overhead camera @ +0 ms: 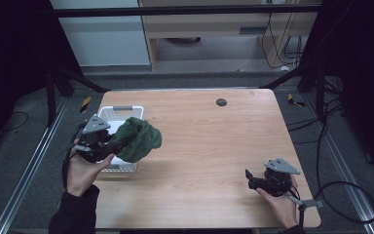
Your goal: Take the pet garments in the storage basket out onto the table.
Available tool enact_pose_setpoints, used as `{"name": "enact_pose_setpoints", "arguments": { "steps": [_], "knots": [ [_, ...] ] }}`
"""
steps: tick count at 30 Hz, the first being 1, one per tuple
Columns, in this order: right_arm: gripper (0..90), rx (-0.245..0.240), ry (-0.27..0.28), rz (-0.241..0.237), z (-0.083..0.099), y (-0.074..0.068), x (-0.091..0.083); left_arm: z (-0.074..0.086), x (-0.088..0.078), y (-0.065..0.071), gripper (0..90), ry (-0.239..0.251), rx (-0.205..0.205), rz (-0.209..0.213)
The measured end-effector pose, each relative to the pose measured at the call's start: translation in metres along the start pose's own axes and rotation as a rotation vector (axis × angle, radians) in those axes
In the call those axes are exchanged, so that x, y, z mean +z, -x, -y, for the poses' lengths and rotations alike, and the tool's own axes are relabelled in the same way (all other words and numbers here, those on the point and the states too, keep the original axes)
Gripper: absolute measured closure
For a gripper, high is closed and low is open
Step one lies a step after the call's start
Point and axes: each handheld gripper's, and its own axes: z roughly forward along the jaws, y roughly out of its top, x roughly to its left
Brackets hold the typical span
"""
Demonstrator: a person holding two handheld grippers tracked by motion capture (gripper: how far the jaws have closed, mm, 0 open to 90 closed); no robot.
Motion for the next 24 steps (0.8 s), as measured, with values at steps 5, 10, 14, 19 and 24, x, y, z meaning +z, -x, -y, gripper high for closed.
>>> {"name": "enact_pose_setpoints", "arguments": {
  "steps": [5, 10, 14, 19, 24],
  "knots": [
    [7.4, 0.002, 0.004, 0.002, 0.000, 0.002, -0.001, -0.004, 0.010, 0.010, 68.5, -0.013, 0.023, 0.057],
    [7.4, 0.004, 0.002, 0.004, 0.001, 0.002, -0.001, -0.010, 0.016, 0.016, 68.5, -0.038, 0.050, 0.085],
    [7.4, 0.005, 0.004, 0.003, 0.000, 0.002, -0.001, -0.016, 0.019, 0.023, 68.5, -0.045, 0.076, 0.114],
    [7.4, 0.001, 0.001, 0.003, 0.000, 0.002, 0.000, -0.024, 0.023, 0.029, 68.3, -0.057, 0.128, 0.201],
    [7.4, 0.002, -0.001, 0.003, 0.000, 0.002, 0.000, -0.029, 0.030, 0.035, 68.3, -0.078, 0.159, 0.224]
  ]
}}
